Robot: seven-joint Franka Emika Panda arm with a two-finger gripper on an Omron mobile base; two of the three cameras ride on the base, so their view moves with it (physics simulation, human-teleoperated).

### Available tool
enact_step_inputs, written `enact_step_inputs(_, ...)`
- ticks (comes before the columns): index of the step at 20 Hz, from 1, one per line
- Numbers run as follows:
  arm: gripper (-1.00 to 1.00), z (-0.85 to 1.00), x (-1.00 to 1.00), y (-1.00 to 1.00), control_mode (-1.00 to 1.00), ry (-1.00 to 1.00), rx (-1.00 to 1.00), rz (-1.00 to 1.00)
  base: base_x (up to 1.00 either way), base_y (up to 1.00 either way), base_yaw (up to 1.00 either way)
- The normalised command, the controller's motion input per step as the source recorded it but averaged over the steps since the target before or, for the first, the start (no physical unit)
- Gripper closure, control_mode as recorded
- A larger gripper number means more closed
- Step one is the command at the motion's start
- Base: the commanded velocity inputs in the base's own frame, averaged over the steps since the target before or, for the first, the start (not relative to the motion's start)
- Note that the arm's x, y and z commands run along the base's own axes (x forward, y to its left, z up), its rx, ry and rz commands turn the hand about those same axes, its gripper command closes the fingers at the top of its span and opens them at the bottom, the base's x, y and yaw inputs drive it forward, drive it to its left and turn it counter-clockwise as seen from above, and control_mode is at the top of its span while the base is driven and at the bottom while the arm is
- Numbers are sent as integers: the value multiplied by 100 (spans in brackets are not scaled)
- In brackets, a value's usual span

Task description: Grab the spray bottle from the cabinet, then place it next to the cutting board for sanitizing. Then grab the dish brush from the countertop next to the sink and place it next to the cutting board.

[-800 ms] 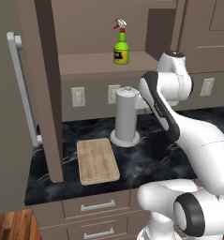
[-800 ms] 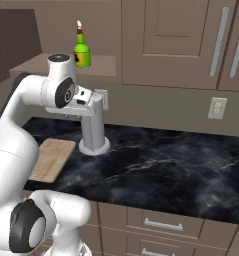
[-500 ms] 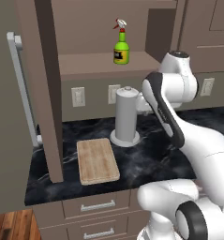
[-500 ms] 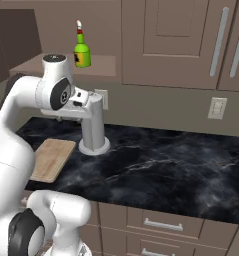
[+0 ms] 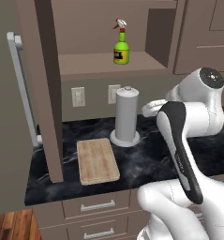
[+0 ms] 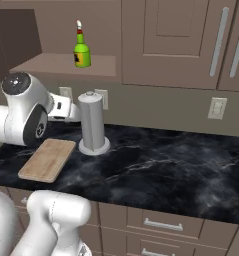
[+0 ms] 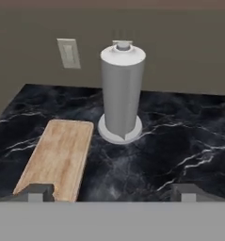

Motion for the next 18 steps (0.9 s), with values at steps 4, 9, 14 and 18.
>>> enact_step_inputs(4,-100,58,-38,6,-100,-63,4,0,0,0,0)
enact_step_inputs(9,-100,75,-31,2,-100,-63,5,0,0,0,0)
enact_step_inputs(14,-100,75,-12,3,-100,-56,8,0,0,0,0)
enact_step_inputs(18,-100,70,0,2,-100,-51,9,0,0,0,0)
